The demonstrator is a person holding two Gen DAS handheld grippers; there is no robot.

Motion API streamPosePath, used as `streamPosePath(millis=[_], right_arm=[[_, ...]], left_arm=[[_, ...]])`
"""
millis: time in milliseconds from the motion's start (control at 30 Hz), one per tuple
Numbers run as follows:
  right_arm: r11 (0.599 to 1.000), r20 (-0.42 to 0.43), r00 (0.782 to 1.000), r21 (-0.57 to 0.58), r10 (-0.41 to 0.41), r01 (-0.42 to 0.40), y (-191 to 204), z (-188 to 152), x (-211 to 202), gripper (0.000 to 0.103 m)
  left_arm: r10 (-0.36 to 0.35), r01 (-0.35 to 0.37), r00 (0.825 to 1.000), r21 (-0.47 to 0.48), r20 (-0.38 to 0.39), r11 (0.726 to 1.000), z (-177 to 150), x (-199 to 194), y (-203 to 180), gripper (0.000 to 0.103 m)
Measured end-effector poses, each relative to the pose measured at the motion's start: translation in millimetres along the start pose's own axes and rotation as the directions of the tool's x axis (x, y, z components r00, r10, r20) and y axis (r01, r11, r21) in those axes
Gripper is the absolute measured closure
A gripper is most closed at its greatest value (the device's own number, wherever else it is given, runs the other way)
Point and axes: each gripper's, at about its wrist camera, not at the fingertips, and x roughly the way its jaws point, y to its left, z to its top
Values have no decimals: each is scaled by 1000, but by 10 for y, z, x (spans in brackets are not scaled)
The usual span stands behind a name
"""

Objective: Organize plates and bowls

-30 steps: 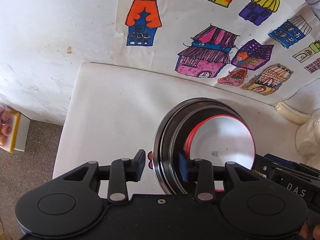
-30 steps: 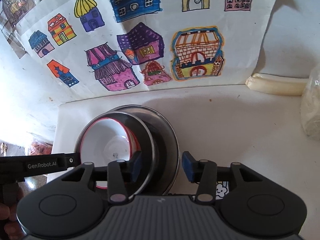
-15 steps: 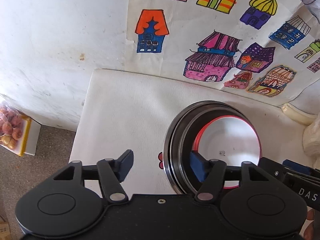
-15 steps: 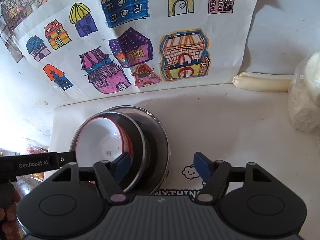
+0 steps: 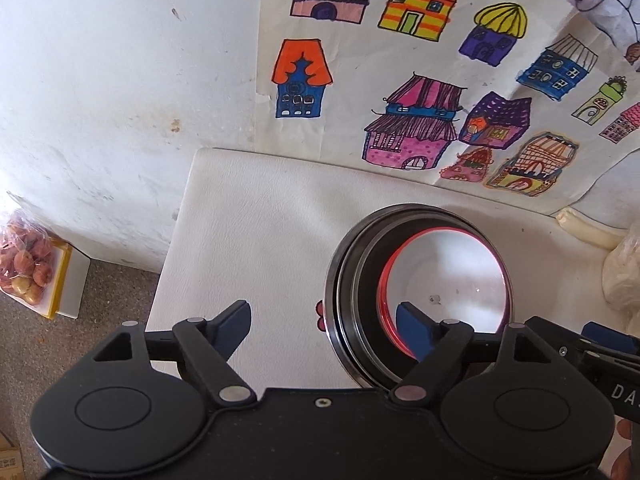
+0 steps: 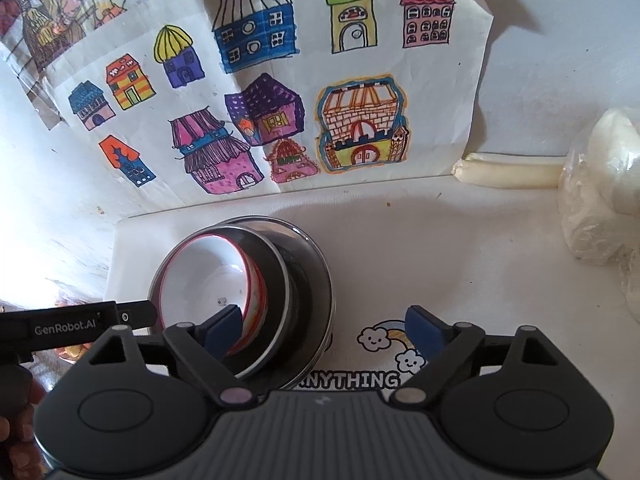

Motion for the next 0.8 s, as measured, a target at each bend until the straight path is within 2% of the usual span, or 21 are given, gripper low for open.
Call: streamPosePath(millis=[167, 267, 533, 800], right_arm=[[1000, 23, 1000, 1, 9, -9, -35, -46, -99, 1], [1000, 39, 999, -3, 20, -20, -49, -79, -170, 0], [999, 75, 997, -37, 35, -32, -63, -158, -338, 0], [996, 124, 991, -80, 46, -36, -153, -179, -551, 0]], left_arm=[[-7, 7, 1000, 3, 19, 1000, -58, -69, -6, 9], [-17, 17, 999, 1, 29, 1000, -100, -114, -12, 1], [-60, 61, 997, -34, 47, 998, -245, -233, -36, 1], [-61, 65, 994, -42, 90, 997, -402, -361, -113, 1]])
